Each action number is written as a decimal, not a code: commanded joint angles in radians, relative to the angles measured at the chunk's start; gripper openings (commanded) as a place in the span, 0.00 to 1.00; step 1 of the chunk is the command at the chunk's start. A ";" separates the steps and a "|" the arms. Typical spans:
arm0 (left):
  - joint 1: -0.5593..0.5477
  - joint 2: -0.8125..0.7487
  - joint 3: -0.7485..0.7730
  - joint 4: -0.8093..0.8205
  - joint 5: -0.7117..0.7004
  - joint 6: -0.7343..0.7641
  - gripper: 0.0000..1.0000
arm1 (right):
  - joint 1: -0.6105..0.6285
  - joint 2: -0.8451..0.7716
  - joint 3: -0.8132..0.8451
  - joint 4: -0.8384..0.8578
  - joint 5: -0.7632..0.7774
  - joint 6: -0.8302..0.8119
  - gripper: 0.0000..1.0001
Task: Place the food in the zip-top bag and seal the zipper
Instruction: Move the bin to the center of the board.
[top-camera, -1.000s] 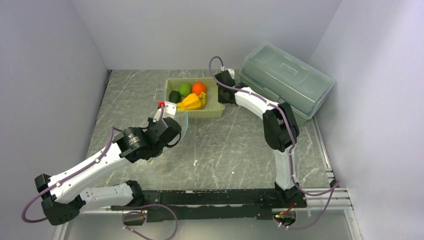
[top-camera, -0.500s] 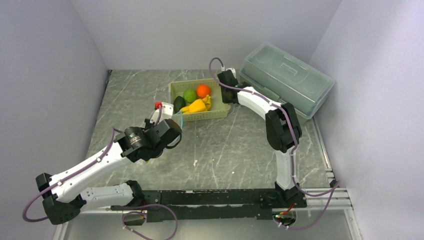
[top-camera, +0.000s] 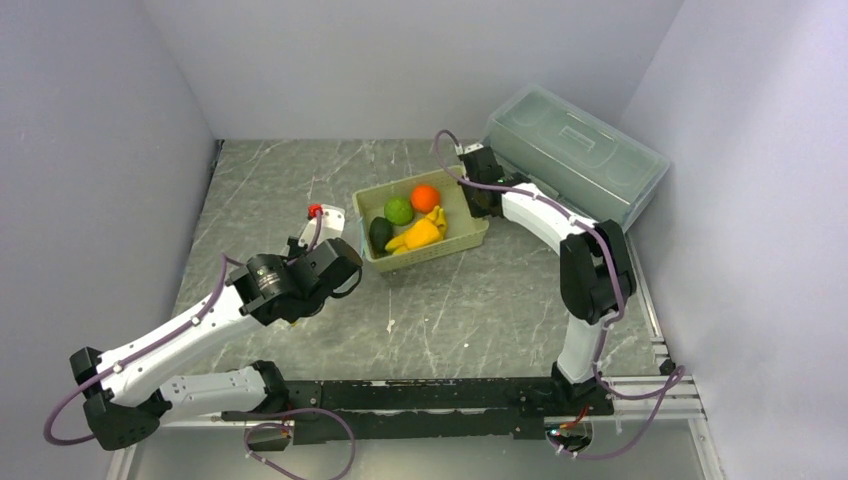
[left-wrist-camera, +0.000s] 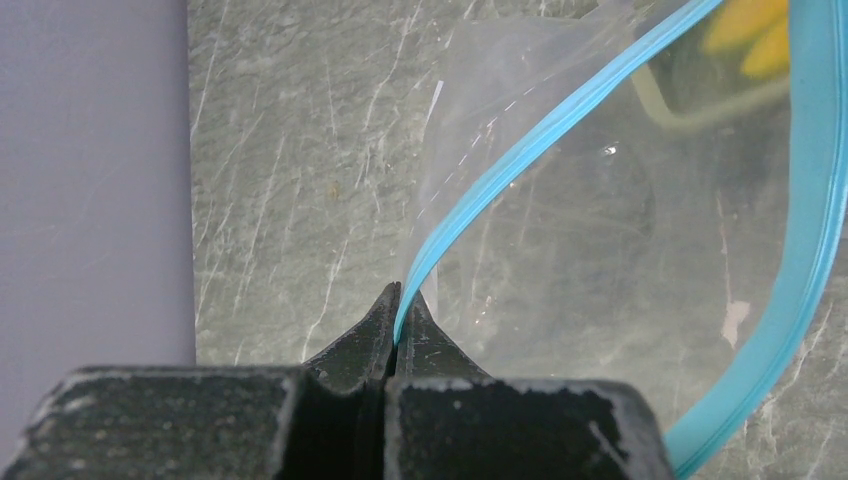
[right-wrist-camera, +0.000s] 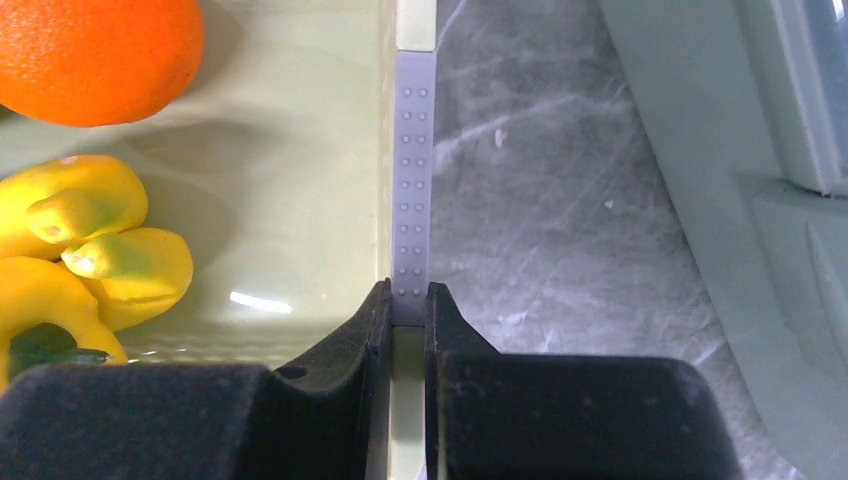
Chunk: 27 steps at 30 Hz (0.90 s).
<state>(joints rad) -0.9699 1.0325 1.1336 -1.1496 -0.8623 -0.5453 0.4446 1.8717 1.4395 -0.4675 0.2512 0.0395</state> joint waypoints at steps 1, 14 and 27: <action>0.002 -0.031 0.026 0.004 -0.031 -0.022 0.00 | 0.000 -0.113 -0.087 0.012 -0.084 -0.178 0.00; 0.002 -0.032 0.024 0.013 -0.021 -0.013 0.00 | -0.039 -0.261 -0.248 0.002 -0.356 -0.432 0.00; 0.002 -0.015 0.021 0.032 0.003 0.006 0.00 | -0.046 -0.214 -0.238 -0.045 -0.400 -0.578 0.00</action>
<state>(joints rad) -0.9699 1.0180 1.1336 -1.1419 -0.8577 -0.5400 0.4042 1.6577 1.1900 -0.5037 -0.1402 -0.4713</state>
